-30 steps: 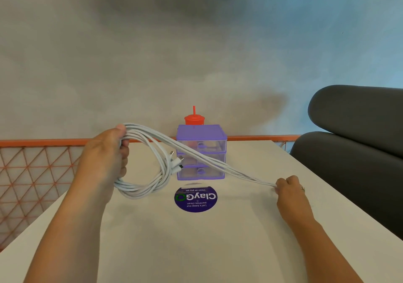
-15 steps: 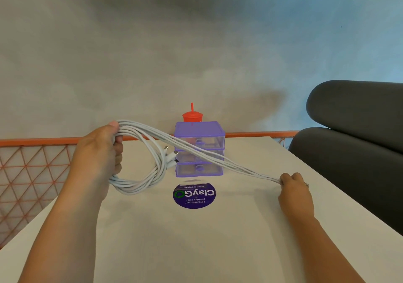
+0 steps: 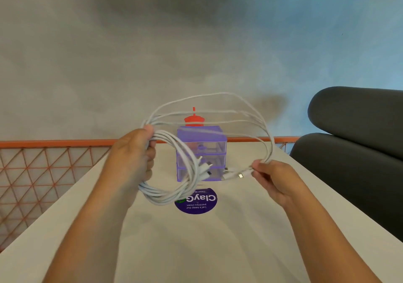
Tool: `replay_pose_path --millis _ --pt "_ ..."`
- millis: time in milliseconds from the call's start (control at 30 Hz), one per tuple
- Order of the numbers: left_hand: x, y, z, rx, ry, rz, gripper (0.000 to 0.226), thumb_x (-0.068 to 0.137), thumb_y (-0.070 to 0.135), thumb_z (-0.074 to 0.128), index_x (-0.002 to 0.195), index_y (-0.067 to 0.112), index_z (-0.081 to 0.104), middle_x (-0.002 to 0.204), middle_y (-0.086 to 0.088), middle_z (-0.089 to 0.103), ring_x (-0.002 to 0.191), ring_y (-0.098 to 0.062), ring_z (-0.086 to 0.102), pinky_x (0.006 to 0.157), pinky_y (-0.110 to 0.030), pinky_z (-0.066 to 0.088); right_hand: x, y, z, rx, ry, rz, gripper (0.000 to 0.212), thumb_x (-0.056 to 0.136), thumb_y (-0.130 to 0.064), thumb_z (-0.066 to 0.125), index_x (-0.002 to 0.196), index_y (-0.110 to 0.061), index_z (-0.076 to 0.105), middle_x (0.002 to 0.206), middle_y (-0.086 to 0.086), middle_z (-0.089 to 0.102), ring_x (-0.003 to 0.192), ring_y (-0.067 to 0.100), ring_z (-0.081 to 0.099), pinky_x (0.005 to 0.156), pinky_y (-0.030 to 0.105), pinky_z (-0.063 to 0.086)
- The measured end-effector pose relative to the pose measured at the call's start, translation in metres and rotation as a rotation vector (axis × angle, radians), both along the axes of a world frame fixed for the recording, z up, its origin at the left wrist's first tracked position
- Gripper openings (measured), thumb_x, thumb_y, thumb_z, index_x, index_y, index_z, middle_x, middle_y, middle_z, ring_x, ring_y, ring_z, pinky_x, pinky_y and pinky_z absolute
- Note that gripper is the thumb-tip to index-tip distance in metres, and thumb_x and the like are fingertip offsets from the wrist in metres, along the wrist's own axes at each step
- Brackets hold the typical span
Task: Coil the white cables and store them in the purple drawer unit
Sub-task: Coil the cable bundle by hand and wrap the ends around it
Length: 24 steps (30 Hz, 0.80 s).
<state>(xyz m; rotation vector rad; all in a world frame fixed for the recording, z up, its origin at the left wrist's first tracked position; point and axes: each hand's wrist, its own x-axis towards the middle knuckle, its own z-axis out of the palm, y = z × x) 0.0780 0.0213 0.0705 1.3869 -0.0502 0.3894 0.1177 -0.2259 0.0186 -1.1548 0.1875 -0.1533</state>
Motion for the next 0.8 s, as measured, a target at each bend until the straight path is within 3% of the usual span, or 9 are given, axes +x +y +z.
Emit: replay_pose_path --millis 133,333,467,600,667,733,800 --pt "-0.004 -0.034 -0.007 -0.034 0.021 -0.094 0.034 0.096 0.029 0.041 0.064 0.016 0.041 0.039 0.009 0.027 0.030 -0.005 0.020 0.033 -0.010 0.017 -0.012 0.023 0.018 0.304 -0.051 0.153 0.016 0.087 0.006 0.051 0.074 0.002 0.056 0.057 0.008 0.060 0.048 0.009 0.060 0.047 0.015 0.052" --pt "-0.010 -0.055 -0.013 -0.044 0.086 -0.169 0.035 0.096 0.033 0.038 0.066 0.016 0.041 0.041 0.008 0.029 0.031 -0.006 0.024 0.035 -0.016 0.020 -0.025 0.035 0.026 0.121 -0.185 0.389 0.037 0.083 0.006 0.047 0.051 -0.006 0.061 0.051 0.006 0.058 0.046 0.013 0.056 0.048 0.021 0.049" --pt "-0.009 -0.053 -0.014 -0.056 0.107 -0.165 0.037 0.096 0.035 0.040 0.064 0.016 0.043 0.045 0.007 0.036 0.034 -0.006 0.027 0.035 -0.018 0.022 -0.028 0.029 0.028 0.076 -0.244 0.543 0.012 0.061 -0.005 0.067 0.050 -0.010 0.064 0.054 0.005 0.057 0.053 0.013 0.055 0.053 0.020 0.050" --pt "-0.011 -0.055 -0.015 -0.040 0.124 -0.163 0.039 0.094 0.040 0.042 0.064 0.016 0.045 0.049 0.006 0.038 0.036 -0.007 0.029 0.035 -0.018 0.024 -0.025 0.027 0.024 0.142 -0.274 0.681 0.036 0.034 -0.016 0.092 0.055 -0.008 0.064 0.058 0.006 0.058 0.057 0.014 0.058 0.058 0.022 0.051" --pt "-0.013 -0.057 -0.015 -0.022 0.107 -0.184 0.039 0.094 0.040 0.041 0.066 0.014 0.048 0.044 0.007 0.040 0.036 -0.007 0.030 0.035 -0.018 0.024 -0.027 0.027 0.025 0.180 -0.283 0.741 0.031 0.041 -0.011 0.090 0.058 -0.007 0.064 0.061 0.007 0.058 0.055 0.015 0.059 0.055 0.023 0.052" --pt "-0.014 -0.060 -0.018 -0.003 0.056 -0.232 0.039 0.095 0.038 0.042 0.065 0.013 0.051 0.043 0.007 0.046 0.036 -0.008 0.033 0.035 -0.017 0.026 -0.034 0.032 0.028 0.206 -0.282 0.781 0.006 0.067 -0.003 0.069 0.072 -0.002 0.072 0.071 0.013 0.068 0.064 0.019 0.068 0.060 0.025 0.056" --pt "-0.016 -0.064 -0.023 0.012 0.007 -0.315 0.037 0.093 0.037 0.042 0.068 0.011 0.051 0.046 0.004 0.048 0.038 -0.008 0.038 0.035 -0.016 0.030 -0.039 0.037 0.029 0.201 -0.333 0.866 0.028 0.087 0.002 0.044 0.105 0.008 0.065 0.101 0.019 0.068 0.096 0.025 0.067 0.086 0.030 0.052"
